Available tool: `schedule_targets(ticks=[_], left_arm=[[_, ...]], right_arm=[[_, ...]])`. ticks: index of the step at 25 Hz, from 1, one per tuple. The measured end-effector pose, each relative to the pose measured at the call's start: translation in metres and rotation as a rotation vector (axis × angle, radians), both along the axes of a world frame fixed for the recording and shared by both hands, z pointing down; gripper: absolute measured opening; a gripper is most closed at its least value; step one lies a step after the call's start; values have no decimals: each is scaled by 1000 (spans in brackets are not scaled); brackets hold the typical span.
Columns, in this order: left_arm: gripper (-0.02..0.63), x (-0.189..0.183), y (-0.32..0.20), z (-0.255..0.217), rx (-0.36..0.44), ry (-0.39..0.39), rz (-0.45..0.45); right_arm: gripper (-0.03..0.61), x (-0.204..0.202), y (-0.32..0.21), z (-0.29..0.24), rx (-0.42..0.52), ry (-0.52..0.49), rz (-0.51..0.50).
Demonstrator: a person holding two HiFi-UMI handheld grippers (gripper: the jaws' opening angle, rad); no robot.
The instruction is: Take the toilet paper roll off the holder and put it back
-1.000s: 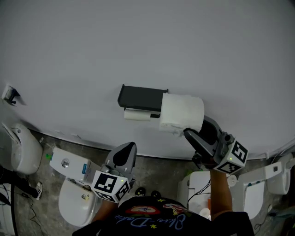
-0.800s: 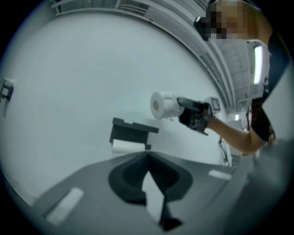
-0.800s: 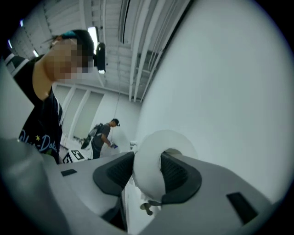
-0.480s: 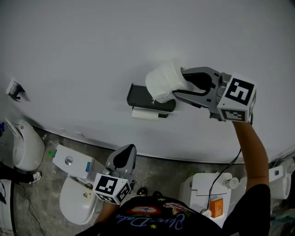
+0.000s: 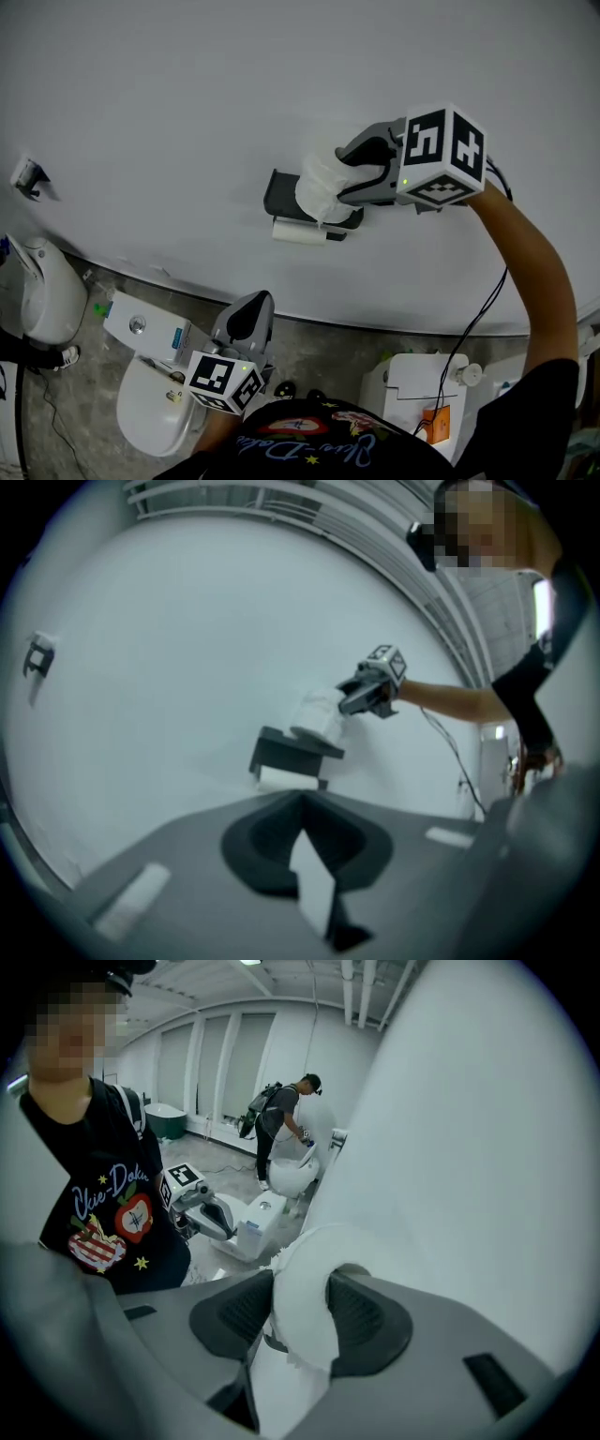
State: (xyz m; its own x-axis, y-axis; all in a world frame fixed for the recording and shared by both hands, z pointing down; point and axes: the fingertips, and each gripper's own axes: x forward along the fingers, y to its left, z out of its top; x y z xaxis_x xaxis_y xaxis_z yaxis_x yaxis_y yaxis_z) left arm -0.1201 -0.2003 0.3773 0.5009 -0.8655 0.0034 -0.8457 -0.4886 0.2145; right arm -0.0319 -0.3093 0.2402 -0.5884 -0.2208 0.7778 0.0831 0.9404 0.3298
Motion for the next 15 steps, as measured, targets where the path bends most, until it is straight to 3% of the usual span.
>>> schedule_targets(ticks=[6,15], left_arm=[[-2,-5,-2,-2,1,8,-6],[-2,-12,-1,2,-16,31,-16]], right_arm=[[189,-7,-9,4,-108,4,-13],[194,-9,-4,3,-57,-71,-70]])
